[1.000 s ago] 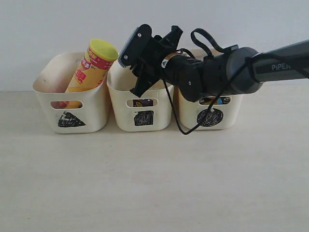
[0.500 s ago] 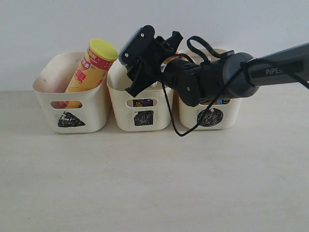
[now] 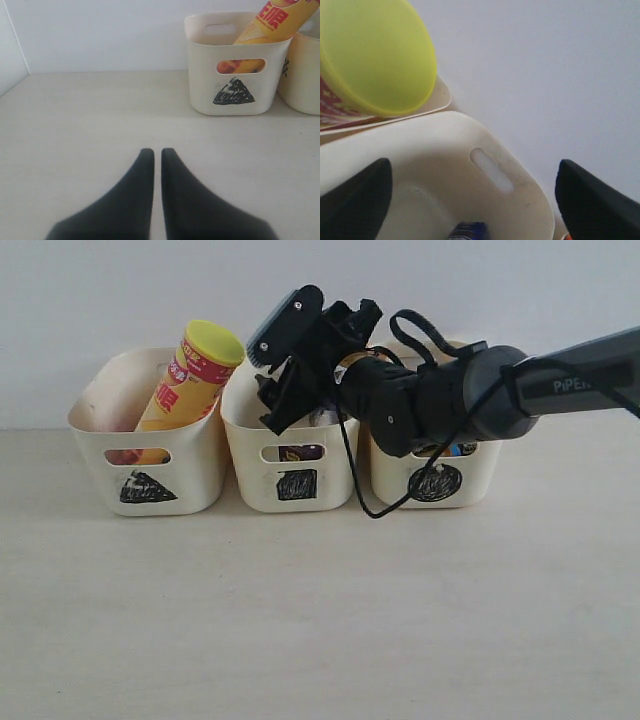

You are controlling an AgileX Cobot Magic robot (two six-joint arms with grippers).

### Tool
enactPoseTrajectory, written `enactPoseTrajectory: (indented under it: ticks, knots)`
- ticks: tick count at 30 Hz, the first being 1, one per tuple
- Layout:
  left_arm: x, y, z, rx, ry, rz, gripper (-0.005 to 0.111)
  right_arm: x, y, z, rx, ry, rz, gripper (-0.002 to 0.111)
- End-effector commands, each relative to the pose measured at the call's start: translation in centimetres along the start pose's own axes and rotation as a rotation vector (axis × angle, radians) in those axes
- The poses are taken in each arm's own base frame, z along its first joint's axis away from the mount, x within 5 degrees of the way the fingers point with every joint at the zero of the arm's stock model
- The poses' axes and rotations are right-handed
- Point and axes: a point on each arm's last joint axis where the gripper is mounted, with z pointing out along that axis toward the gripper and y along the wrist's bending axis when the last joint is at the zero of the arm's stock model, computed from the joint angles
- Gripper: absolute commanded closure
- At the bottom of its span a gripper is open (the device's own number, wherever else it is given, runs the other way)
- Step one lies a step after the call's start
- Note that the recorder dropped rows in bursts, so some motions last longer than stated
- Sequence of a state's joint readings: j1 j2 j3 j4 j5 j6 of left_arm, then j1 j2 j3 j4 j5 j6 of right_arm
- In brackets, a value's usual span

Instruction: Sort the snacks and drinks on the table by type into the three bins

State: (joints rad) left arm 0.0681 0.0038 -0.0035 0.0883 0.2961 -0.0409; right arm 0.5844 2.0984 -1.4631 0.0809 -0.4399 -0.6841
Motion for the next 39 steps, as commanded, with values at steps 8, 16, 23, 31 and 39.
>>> enactPoseTrajectory:
  ticks: [8,16,23,31,39]
  knots:
    - [0.1,0.0,0.0,-0.001,-0.004,0.005,0.102,-2.0,-1.6,-2.5,-0.151,0.202,0.095,0.079]
    - [0.1,0.0,0.0,-0.001,-0.004,0.005,0.102,-4.6,-3.1,-5.7,-0.258,0.322,0.144,0.108]
    - [0.1,0.0,0.0,-0.001,-0.004,0.005,0.102,-4.7,-3.0,-9.3,-0.457,0.574,0.104,0.108]
    - [0.1,0.0,0.0,-0.001,-0.004,0.005,0.102,-1.5,-7.1,-11.3,-0.398,0.812,0.298,0.108]
    - [0.1,0.0,0.0,-0.001,-0.004,0.005,0.102,2.4,-14.6,-15.0,-0.171,0.959,0.564,0.108]
